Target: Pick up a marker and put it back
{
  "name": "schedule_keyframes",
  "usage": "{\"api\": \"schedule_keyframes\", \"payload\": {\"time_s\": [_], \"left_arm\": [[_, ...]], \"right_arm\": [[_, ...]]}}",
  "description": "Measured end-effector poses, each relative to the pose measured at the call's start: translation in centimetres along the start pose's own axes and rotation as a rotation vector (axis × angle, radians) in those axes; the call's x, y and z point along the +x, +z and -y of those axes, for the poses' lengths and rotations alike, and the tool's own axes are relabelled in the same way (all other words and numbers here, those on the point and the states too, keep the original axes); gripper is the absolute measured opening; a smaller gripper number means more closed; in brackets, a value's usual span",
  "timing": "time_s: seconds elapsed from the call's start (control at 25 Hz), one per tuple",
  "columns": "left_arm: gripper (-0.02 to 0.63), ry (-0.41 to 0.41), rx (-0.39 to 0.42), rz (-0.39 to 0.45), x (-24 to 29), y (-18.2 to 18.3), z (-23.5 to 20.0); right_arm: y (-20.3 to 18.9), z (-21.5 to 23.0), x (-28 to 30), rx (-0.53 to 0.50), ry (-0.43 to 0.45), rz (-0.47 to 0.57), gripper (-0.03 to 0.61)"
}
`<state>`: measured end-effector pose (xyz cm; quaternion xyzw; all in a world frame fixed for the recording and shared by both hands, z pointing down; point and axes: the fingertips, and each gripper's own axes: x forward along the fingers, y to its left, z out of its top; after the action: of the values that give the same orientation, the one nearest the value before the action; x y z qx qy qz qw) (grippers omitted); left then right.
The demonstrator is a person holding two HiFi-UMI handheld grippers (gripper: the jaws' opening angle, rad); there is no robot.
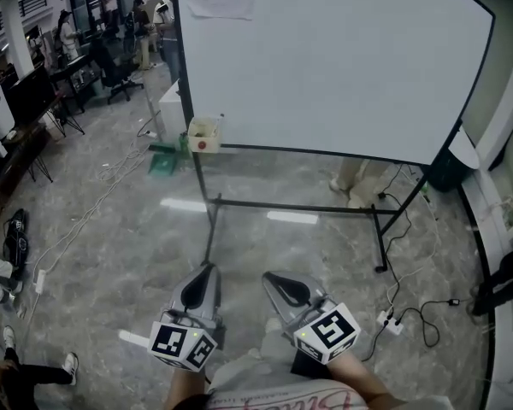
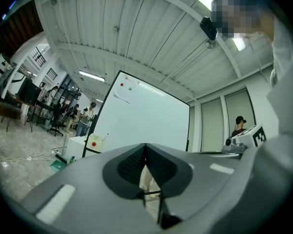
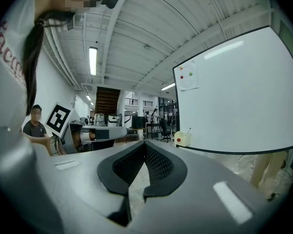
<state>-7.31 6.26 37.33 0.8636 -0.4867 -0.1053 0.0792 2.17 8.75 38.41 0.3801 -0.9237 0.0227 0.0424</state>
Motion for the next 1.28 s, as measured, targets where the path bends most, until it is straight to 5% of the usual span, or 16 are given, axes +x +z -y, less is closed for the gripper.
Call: {"api": "schedule_keyframes", "payload": {"time_s": [1.28], "left_arm": [[0.000, 0.122, 0.038, 0.007, 23.2, 2.1, -15.8]], "right_arm": [[3.4, 21.7, 24.3, 0.061, 0.085, 0.044, 0.002]]}}
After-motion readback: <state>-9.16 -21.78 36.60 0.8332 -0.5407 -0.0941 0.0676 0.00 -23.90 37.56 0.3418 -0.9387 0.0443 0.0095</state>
